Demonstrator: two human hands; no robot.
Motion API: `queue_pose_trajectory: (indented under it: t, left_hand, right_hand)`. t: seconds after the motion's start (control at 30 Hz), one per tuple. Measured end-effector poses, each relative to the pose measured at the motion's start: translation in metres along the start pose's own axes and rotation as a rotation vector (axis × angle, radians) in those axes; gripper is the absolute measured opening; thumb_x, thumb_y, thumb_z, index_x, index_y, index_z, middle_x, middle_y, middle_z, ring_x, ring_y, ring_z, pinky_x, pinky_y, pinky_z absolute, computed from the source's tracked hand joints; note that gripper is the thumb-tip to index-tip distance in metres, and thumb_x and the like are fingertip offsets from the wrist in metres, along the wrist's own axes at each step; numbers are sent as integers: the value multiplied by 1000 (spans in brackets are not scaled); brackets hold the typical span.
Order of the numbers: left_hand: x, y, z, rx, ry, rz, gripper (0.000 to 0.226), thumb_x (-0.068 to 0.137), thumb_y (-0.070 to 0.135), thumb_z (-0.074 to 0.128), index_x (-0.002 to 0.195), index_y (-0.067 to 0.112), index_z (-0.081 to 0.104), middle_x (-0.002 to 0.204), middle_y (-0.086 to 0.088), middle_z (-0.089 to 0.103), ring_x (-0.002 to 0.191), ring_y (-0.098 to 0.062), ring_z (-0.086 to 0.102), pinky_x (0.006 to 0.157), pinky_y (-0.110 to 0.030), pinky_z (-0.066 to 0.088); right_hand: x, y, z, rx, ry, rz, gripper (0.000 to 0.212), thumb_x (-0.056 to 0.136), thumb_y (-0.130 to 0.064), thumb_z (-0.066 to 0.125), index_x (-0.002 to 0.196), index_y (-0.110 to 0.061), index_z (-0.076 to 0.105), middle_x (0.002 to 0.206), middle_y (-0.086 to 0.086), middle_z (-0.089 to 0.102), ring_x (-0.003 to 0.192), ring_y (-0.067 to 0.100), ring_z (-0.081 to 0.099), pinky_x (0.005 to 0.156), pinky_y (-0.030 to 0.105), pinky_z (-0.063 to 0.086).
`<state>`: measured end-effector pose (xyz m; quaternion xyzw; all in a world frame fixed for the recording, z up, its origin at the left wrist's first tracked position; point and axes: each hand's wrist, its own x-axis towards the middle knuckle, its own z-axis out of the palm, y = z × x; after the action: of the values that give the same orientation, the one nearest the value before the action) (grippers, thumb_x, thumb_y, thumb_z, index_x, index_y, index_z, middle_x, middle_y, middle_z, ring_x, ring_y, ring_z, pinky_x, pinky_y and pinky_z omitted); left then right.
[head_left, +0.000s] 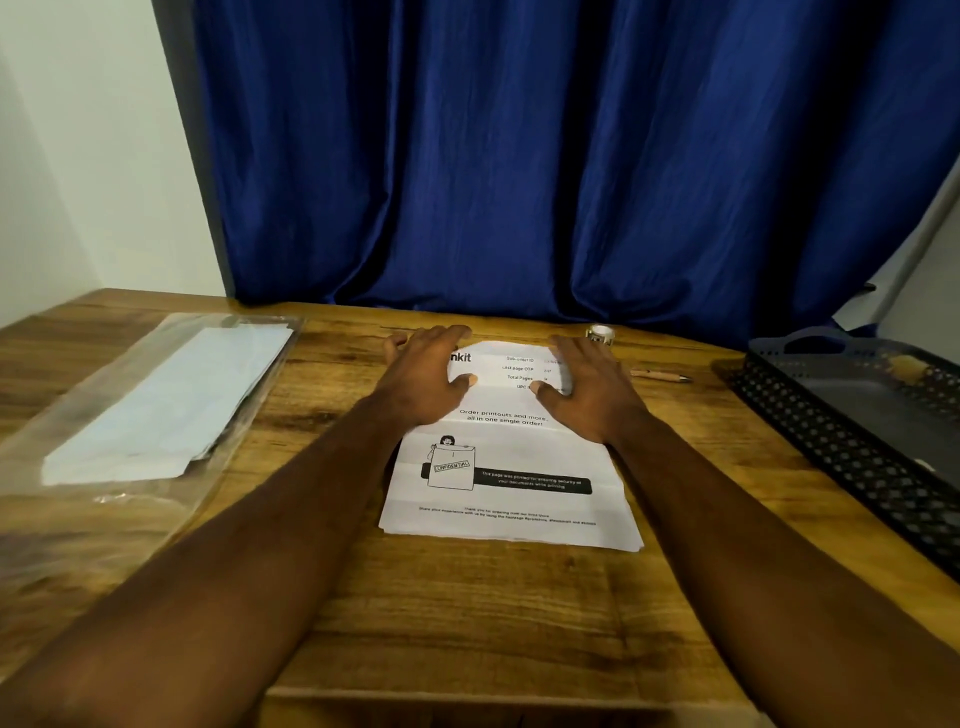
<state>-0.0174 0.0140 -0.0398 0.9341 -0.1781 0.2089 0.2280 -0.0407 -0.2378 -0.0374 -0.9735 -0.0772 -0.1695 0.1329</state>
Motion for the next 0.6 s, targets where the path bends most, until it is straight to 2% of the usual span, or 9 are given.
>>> queue_pose_trajectory:
  t: [0.1, 0.17, 0.3, 0.4, 0.5, 0.6]
  left_hand:
    - [3, -1, 0, -20, -4, 31, 48, 87, 33, 68, 134, 27, 61, 123, 8, 56, 127, -16, 46, 106, -43, 23]
    - [4, -2, 0, 3, 12, 69, 42, 83, 32, 67, 125, 25, 66, 119, 8, 55, 123, -16, 47, 104, -44, 26]
    - [6, 1, -3, 48, 85, 119, 35, 82, 25, 75, 115, 23, 67, 121, 6, 59, 122, -18, 49, 97, -39, 24]
    - [6, 6, -7, 97, 105, 116, 28, 84, 28, 79, 110, 26, 68, 112, 9, 67, 111, -18, 57, 98, -41, 30]
    - [5, 9, -9, 109, 110, 112, 28, 85, 33, 81, 110, 27, 70, 100, 6, 75, 92, -20, 64, 92, -39, 46]
    - [5, 10, -10, 108, 74, 105, 34, 83, 43, 81, 112, 28, 71, 100, 4, 75, 89, -21, 65, 81, -36, 54]
  right_hand:
    - [-3, -4, -3, -27, 31, -43, 76, 95, -56, 63, 159, -27, 34, 160, 0, 38, 148, 27, 32, 115, 53, 29]
    - [-4, -7, -6, -53, 71, -94, 73, 92, -54, 67, 155, -27, 40, 158, -1, 41, 145, 24, 34, 113, 52, 27]
    - [-6, -15, -17, -97, 237, -184, 49, 86, -39, 77, 130, -26, 60, 134, -5, 58, 128, 20, 47, 106, 45, 24]
    - [-8, -20, -19, -133, 345, -205, 26, 87, -27, 77, 110, -28, 67, 113, -8, 67, 111, 18, 57, 99, 43, 24]
    - [-7, -20, -16, -165, 312, -143, 16, 87, -19, 73, 97, -30, 67, 85, -7, 71, 90, 21, 64, 96, 42, 24]
    - [-8, -16, -13, -202, 234, -78, 18, 92, -19, 66, 104, -32, 70, 81, -4, 71, 88, 24, 63, 100, 45, 26]
